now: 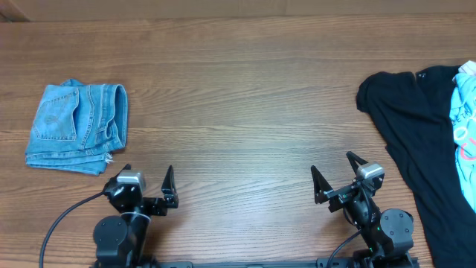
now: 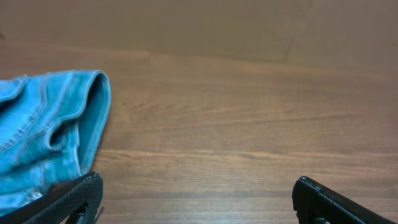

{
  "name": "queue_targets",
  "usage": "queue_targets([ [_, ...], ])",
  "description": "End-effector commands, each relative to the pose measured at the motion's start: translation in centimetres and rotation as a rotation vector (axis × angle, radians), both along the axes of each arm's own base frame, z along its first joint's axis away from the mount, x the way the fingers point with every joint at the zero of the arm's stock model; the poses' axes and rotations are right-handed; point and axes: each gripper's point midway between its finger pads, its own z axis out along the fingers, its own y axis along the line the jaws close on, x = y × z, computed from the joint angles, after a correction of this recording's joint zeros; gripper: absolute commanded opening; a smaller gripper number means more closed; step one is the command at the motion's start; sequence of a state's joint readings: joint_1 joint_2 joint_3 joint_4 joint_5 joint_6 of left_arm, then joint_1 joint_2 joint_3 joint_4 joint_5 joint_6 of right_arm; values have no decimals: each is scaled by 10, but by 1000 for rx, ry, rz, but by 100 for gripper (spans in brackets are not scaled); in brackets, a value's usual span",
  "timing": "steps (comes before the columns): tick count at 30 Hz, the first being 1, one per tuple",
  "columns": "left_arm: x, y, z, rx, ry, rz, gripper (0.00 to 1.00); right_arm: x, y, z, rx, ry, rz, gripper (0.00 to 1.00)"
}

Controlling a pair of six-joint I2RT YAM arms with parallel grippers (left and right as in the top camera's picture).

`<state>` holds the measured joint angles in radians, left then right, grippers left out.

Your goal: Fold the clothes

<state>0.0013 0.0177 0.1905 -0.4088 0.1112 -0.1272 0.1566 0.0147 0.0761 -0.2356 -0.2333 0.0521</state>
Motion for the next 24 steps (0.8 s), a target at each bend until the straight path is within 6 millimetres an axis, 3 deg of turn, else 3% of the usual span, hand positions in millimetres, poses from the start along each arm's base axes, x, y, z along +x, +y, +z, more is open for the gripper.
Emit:
queue_targets([
  [1, 6, -9, -20, 4, -8, -54, 100, 0, 0, 3, 8, -13, 1, 100],
  [24, 9, -13, -15, 5, -46, -69, 100, 0, 0, 3, 8, -13, 1, 100],
])
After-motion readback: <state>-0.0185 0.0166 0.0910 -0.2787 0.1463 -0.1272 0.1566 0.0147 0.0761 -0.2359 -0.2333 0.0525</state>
